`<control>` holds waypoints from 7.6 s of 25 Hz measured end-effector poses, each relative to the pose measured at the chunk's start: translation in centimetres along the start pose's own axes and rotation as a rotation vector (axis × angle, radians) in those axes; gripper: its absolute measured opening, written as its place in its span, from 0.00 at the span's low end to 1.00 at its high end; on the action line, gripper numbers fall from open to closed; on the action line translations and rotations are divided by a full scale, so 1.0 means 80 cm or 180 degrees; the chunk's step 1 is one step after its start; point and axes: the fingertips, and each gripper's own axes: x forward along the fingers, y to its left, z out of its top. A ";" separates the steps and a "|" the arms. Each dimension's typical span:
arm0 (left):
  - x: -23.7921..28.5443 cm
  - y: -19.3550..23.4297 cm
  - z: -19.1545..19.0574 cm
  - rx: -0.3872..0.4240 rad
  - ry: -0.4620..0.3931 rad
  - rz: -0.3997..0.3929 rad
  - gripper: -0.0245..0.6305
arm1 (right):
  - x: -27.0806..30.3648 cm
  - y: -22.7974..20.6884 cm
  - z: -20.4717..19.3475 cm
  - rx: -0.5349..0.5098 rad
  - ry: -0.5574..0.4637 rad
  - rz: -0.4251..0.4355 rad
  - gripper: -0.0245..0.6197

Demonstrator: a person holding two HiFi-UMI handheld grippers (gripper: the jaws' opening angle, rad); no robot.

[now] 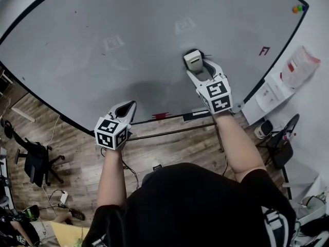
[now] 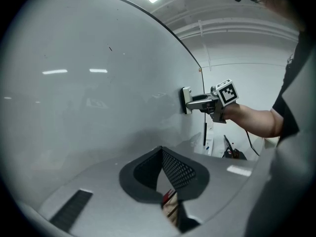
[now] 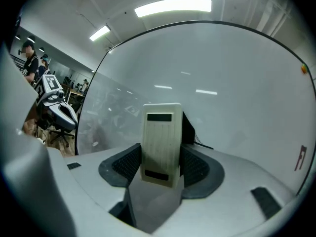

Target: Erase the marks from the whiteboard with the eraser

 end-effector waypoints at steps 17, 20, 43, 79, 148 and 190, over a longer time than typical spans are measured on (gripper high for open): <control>0.030 -0.021 0.005 0.0051 0.0058 -0.0146 0.05 | -0.039 -0.101 -0.055 0.0346 0.0159 -0.0330 0.41; 0.033 -0.023 0.006 0.0047 0.0065 -0.0163 0.05 | -0.042 -0.108 -0.059 0.0391 0.0163 -0.0357 0.41; 0.018 0.000 -0.018 0.0008 0.0113 -0.0169 0.06 | -0.047 -0.116 -0.045 0.0666 0.0095 -0.0505 0.41; -0.015 0.026 -0.043 -0.0140 0.0162 0.0056 0.05 | 0.021 0.049 0.067 -0.0163 -0.0210 0.0008 0.41; -0.019 -0.025 -0.038 -0.0052 0.0173 -0.0044 0.05 | -0.034 -0.083 -0.041 0.0659 0.0104 -0.0328 0.41; -0.024 -0.047 -0.067 -0.0152 0.0284 -0.0080 0.06 | -0.079 0.018 -0.198 0.0918 0.0606 0.0051 0.40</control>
